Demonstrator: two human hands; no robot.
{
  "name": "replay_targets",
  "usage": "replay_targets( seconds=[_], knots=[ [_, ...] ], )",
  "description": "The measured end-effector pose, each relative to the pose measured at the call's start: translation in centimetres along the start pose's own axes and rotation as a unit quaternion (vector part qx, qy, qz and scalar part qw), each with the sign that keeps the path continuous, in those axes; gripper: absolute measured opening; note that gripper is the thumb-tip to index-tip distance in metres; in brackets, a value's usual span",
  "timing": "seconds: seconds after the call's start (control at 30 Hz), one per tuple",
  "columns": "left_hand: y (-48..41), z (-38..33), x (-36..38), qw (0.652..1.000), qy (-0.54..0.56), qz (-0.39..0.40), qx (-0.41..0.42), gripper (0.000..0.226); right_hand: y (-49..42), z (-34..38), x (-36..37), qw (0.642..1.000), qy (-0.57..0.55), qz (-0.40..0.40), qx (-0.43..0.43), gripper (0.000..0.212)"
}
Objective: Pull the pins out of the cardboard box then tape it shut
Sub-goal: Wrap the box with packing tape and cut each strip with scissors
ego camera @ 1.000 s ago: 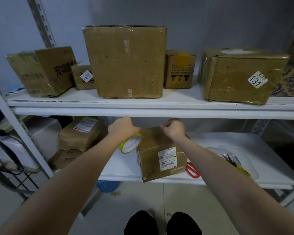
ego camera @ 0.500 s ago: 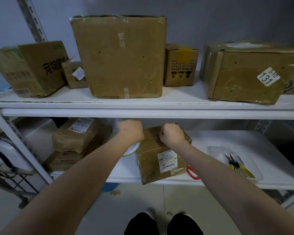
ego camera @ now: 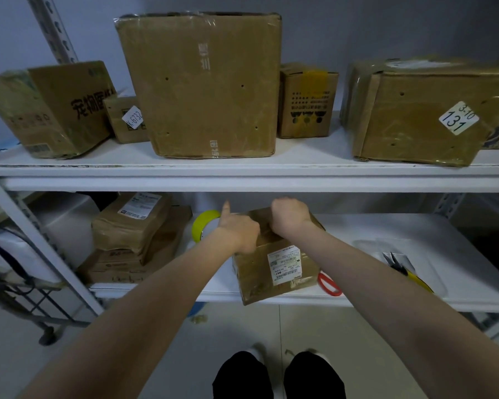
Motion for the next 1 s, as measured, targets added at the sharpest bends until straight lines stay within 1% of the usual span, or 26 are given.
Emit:
replay_targets(
  seconds=[0.1,0.13,0.17,0.2,0.23,0.3,0.37,0.43,0.5,0.53,0.57,0.63,0.7,0.77,0.87,0.93,1.0],
  knots=[
    [0.5,-0.1,0.3,1.0,-0.016,-0.002,-0.009,0.029,0.2,-1.4,-1.1,1.0,0.001,-0.006,0.017,0.041],
    [0.5,-0.2,0.2,1.0,-0.021,-0.003,-0.012,0.03,0.5,-1.5,-1.7,1.0,0.016,-0.019,0.011,0.039],
    [0.4,0.0,0.5,1.0,-0.024,-0.001,-0.017,0.03,0.7,-0.8,-1.6,0.999,0.023,-0.033,-0.007,0.032],
    [0.4,0.0,0.5,0.999,-0.026,-0.003,-0.02,0.029,1.1,0.0,-1.4,0.998,0.017,-0.045,-0.033,0.024],
    [0.4,-0.1,0.4,0.999,-0.028,-0.008,-0.021,0.027,1.6,0.9,-0.7,0.997,0.003,-0.05,-0.065,0.023],
    [0.7,-0.1,0.4,0.999,-0.035,-0.013,-0.024,0.027,2.7,2.1,1.0,0.994,-0.033,-0.027,-0.102,0.03],
    [1.2,0.4,0.2,0.999,-0.025,-0.023,-0.043,0.03,3.4,1.8,3.2,0.995,-0.05,0.023,-0.088,0.037],
    [2.0,1.8,-0.6,0.993,0.017,-0.078,-0.087,0.031,3.8,1.4,4.7,0.995,-0.029,0.051,-0.077,0.053],
    [3.1,4.0,-1.1,0.971,0.076,-0.167,-0.15,0.033,4.0,0.6,5.6,0.996,-0.015,0.068,-0.056,0.064],
    [3.5,5.4,-0.8,0.958,0.116,-0.194,-0.179,0.035,4.0,0.3,5.7,0.996,-0.013,0.076,-0.05,0.068],
    [3.9,6.4,-0.2,0.944,0.167,-0.2,-0.2,0.039,4.0,0.2,5.6,0.995,-0.008,0.082,-0.05,0.069],
    [4.1,7.8,1.2,0.925,0.26,-0.178,-0.215,0.044,3.5,0.4,5.2,0.993,0.021,0.096,-0.061,0.071],
    [4.1,8.2,1.4,0.924,0.264,-0.178,-0.212,0.04,3.0,0.5,4.8,0.991,0.058,0.108,-0.059,0.073],
    [4.3,8.4,1.6,0.92,0.279,-0.175,-0.214,0.037,3.0,0.8,4.5,0.99,0.073,0.11,-0.052,0.072],
    [4.3,8.7,2.9,0.918,0.295,-0.154,-0.217,0.034,4.1,2.9,4.6,0.992,0.037,0.074,-0.094,0.069],
    [4.2,8.7,3.5,0.92,0.295,-0.158,-0.205,0.033,4.7,3.6,5.1,0.99,0.013,0.08,-0.116,0.075],
    [4.2,8.7,3.6,0.916,0.309,-0.177,-0.186,0.031,4.8,3.1,5.7,0.986,0.026,0.103,-0.126,0.086]
  ],
)
Point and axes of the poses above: each hand's wrist, its own y-axis away from the middle knuckle, its own x-axis out of the palm, z = x × y, the point moved 9 cm from there along -y, towards the middle knuckle, and after that the axes turned 5 degrees about -y, right-handed, at the moved point
